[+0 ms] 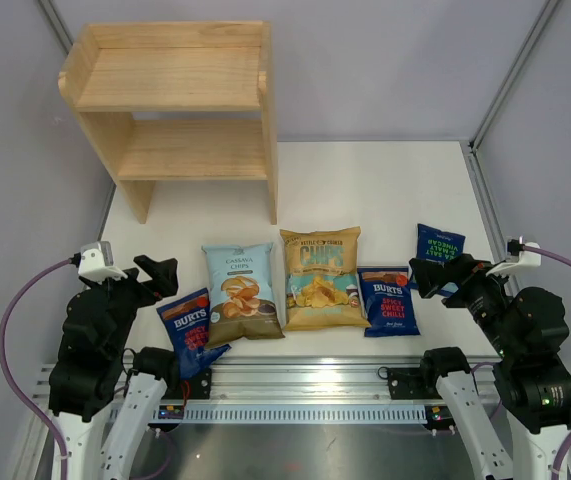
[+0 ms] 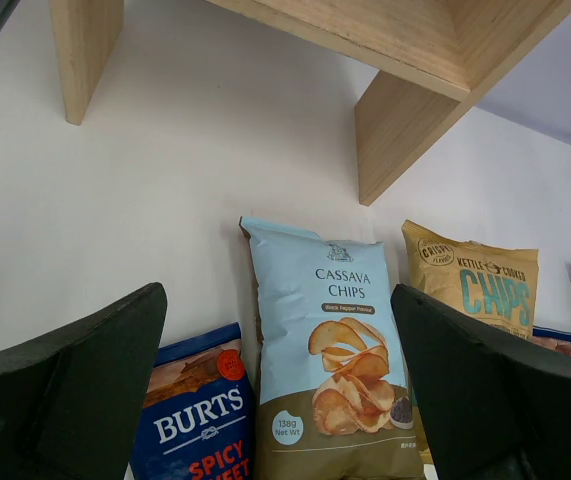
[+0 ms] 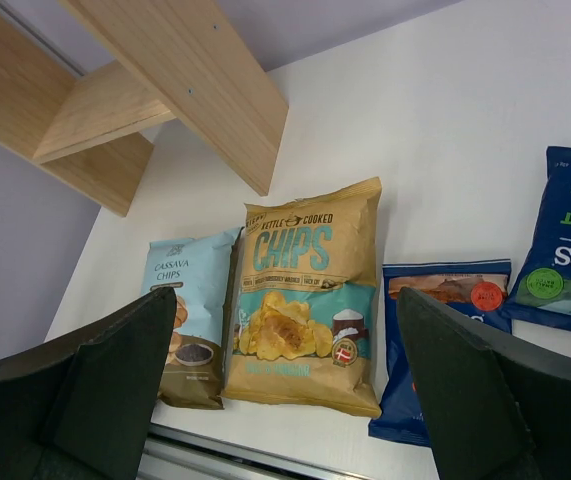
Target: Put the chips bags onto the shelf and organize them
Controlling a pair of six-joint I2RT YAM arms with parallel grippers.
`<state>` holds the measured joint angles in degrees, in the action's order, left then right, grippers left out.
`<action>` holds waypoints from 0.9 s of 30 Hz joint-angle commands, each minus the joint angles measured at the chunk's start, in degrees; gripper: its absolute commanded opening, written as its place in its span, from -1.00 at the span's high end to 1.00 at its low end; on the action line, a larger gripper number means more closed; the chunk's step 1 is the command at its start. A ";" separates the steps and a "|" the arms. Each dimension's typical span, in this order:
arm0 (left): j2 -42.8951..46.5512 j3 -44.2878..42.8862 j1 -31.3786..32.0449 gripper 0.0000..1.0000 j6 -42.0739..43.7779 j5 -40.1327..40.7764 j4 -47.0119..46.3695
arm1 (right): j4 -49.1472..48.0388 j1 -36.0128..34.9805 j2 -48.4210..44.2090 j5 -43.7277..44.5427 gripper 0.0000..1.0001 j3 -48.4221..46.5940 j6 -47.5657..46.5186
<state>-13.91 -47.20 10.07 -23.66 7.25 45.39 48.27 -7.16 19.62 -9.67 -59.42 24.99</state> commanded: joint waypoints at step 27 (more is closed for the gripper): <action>-0.06 0.27 -0.31 -0.98 0.02 0.93 -2.41 | -47.66 -20.73 24.22 -13.91 -0.84 22.69 25.29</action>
<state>-13.91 -47.20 10.07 -23.83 7.33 45.36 10.76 -17.82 41.34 -29.67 -34.81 48.27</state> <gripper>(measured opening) 0.988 0.928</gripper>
